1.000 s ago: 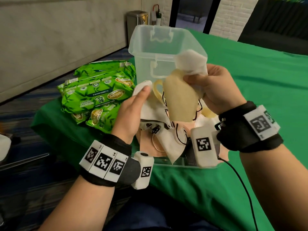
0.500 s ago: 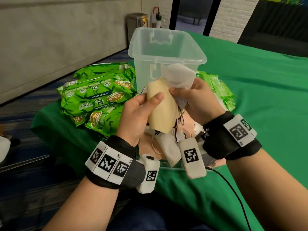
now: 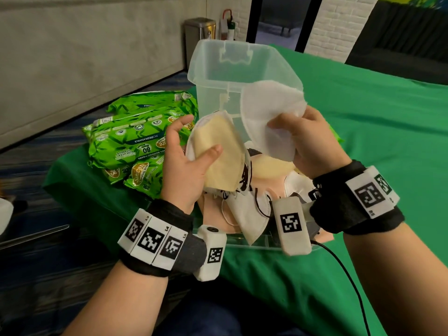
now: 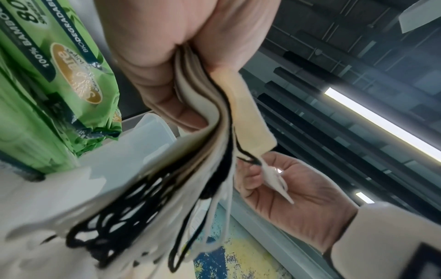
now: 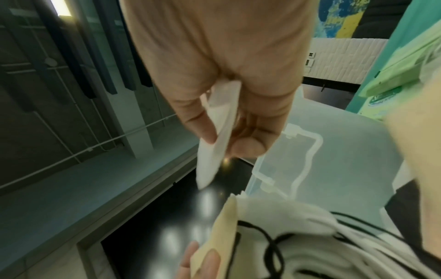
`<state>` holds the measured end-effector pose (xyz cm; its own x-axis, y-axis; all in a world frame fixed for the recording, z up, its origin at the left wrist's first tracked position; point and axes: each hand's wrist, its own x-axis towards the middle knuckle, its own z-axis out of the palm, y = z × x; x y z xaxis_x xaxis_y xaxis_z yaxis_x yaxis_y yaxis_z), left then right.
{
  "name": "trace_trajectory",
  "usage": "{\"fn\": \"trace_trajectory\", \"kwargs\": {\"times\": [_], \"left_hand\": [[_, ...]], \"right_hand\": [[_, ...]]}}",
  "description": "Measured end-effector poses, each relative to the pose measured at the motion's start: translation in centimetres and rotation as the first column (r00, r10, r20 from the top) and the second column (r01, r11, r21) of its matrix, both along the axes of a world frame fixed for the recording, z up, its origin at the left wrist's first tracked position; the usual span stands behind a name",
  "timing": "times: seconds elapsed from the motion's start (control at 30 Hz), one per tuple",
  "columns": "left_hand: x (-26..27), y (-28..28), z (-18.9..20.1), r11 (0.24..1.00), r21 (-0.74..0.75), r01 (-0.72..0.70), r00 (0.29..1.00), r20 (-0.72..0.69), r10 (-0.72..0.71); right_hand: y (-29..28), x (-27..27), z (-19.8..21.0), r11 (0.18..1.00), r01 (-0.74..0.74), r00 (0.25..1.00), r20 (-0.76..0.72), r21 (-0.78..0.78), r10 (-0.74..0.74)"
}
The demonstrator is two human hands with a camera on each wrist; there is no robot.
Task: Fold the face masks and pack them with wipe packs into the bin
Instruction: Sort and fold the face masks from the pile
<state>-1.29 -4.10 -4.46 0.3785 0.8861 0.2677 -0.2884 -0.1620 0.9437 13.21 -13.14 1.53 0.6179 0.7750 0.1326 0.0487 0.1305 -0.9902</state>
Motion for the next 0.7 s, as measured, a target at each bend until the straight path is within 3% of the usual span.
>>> {"fn": "trace_trajectory", "kwargs": {"times": [0.13, 0.27, 0.4, 0.5, 0.53, 0.6, 0.7], "left_hand": [[-0.1, 0.4, -0.4, 0.995, 0.101, -0.007, 1.0, -0.013, 0.008], [-0.2, -0.1, 0.0, 0.995, 0.086, 0.049, 0.998, -0.048, -0.045], [-0.3, 0.0, 0.1, 0.991, -0.128, 0.051, 0.997, 0.059, -0.044], [-0.4, -0.3, 0.4, 0.993, -0.078, 0.085, 0.995, 0.063, -0.08], [-0.4, -0.5, 0.4, 0.997, -0.025, 0.079, 0.997, 0.027, -0.078], [-0.3, -0.7, 0.3, 0.997, 0.051, 0.05, 0.998, -0.042, -0.048], [-0.3, -0.6, 0.2, 0.997, 0.07, 0.02, 0.998, -0.055, -0.016]], "right_hand": [[-0.1, -0.2, -0.4, 0.981, -0.194, 0.981, -0.033, -0.027, 0.194], [-0.1, -1.0, -0.9, 0.963, -0.263, 0.965, 0.005, -0.063, 0.264], [0.0, -1.3, -1.0, 0.963, -0.253, 0.965, 0.05, -0.095, 0.259], [0.2, -1.2, -1.3, 0.976, -0.184, 0.978, 0.077, -0.117, 0.194], [0.3, -1.2, -1.5, 0.982, -0.135, 0.981, 0.124, -0.132, 0.152], [0.4, -1.2, -1.9, 0.989, 0.035, 0.931, 0.364, -0.145, 0.02], [-0.1, -1.6, -1.4, 0.985, 0.164, 0.698, 0.712, -0.046, -0.083]]}}
